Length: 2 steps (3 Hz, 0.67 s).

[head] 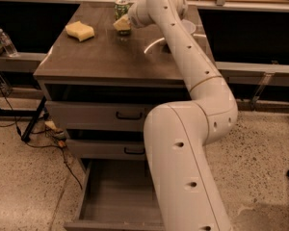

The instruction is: Place green can into bottom drawer

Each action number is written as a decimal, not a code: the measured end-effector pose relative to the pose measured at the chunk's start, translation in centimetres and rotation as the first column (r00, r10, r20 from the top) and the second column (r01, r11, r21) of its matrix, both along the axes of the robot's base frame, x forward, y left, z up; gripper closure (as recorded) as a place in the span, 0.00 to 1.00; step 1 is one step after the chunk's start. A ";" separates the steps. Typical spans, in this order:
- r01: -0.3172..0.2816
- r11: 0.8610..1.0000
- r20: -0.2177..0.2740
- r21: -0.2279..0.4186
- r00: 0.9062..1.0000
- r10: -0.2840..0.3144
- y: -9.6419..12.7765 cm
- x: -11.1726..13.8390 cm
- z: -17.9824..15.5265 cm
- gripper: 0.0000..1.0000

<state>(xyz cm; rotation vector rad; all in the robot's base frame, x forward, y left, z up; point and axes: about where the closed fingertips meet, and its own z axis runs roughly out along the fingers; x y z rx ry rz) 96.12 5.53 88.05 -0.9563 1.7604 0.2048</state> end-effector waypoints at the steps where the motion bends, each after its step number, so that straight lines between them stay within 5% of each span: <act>1: -0.027 0.999 -0.022 0.034 0.999 0.028 1.6 -0.2 -0.5 0.63; 2: -0.105 0.992 -0.027 0.070 0.994 0.108 3.7 -1.7 0.8 0.86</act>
Offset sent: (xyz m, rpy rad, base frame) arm -0.0242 0.0529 0.0412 0.1115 0.0197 0.2231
